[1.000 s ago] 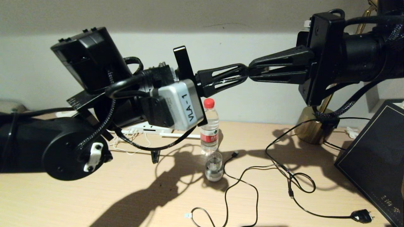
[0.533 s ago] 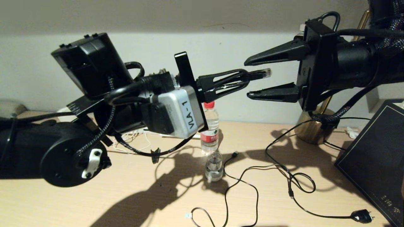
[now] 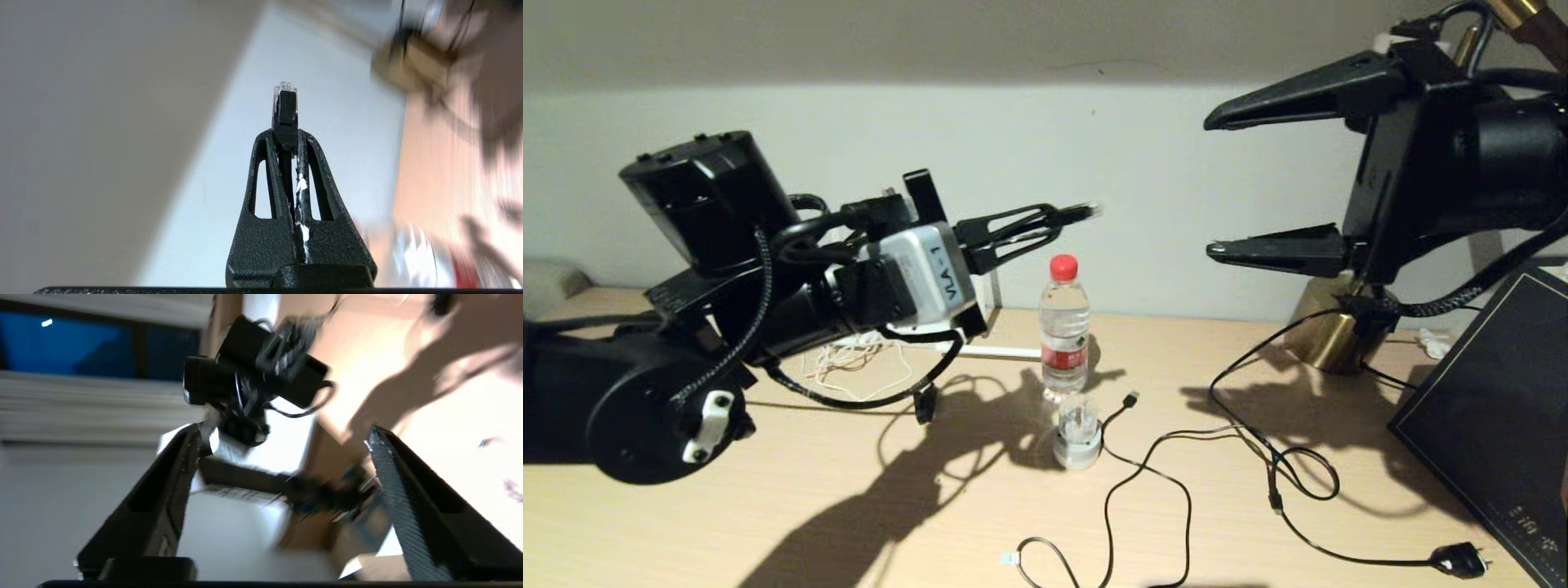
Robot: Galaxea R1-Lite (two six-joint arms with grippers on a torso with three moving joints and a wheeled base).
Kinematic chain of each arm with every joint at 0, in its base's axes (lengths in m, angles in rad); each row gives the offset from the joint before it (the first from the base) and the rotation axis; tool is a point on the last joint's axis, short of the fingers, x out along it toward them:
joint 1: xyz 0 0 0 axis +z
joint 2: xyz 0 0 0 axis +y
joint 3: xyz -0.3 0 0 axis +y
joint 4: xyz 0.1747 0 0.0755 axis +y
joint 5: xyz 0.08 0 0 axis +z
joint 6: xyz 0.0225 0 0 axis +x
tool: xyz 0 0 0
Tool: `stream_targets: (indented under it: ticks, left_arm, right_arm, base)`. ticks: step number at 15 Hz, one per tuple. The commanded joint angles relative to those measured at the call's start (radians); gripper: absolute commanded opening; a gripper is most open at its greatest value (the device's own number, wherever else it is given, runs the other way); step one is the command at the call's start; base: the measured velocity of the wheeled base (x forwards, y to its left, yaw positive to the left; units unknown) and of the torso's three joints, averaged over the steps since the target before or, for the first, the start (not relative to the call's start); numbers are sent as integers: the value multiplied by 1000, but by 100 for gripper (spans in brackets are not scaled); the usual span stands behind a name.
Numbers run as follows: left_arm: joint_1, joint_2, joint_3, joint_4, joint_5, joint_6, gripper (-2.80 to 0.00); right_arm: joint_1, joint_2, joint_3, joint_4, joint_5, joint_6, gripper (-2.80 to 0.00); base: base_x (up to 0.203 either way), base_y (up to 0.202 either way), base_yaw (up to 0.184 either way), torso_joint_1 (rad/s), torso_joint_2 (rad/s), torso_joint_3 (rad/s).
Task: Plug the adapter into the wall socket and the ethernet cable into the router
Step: Align cable and router interface
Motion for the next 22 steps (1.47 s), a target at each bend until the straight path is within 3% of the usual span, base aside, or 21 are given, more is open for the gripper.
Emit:
stream_targets:
  ticks: [1,3,5,7,9,11,12,14,17,19,22]
  left_arm:
    - [63,-4,30,-6,2,-70,-280]
    - [88,-6,27,-19,52,-227,-280]
    - [94,-24,15,-49,143,-427,-280]
    - [102,-45,24,-46,307,-641,-280]
    - [106,-48,63,-30,433,-835,-280]
    - [107,-61,153,-21,503,-944,-280]
    - [107,-90,204,-19,510,-977,-280]
    - [102,-177,290,12,513,-1042,-280]
    - [103,-311,342,200,515,-1152,-280]
    - [111,-376,343,352,521,-1241,-280]
    - [137,-383,385,355,522,-1281,-280]
  right_arm:
    - [-5,-154,110,-13,-86,-114,0]
    - [-5,-278,179,35,-208,-292,0]
    - [-5,-369,214,166,-472,-553,0]
    - [-5,-485,272,227,-792,-787,0]
    - [-7,-651,333,271,-920,-915,0]
    - [-35,-826,365,372,-969,-964,0]
    - [-94,-882,378,404,-977,-975,0]
    - [-287,-979,422,442,-981,-990,0]
    - [-477,-1151,574,463,-960,-1010,0]
    - [-497,-1236,697,465,-957,-1048,0]
    - [-482,-1354,888,371,-951,-1104,0]
  base:
    - [0,0,0,0,0,0]
    - [0,0,0,0,0,0]
    - [0,0,0,0,0,0]
    - [0,0,0,0,0,0]
    - [0,0,0,0,0,0]
    - [0,0,0,0,0,0]
    - [0,0,0,0,0,0]
    - [0,0,0,0,0,0]
    - [0,0,0,0,0,0]
    - [0,0,0,0,0,0]
    - [0,0,0,0,0,0]
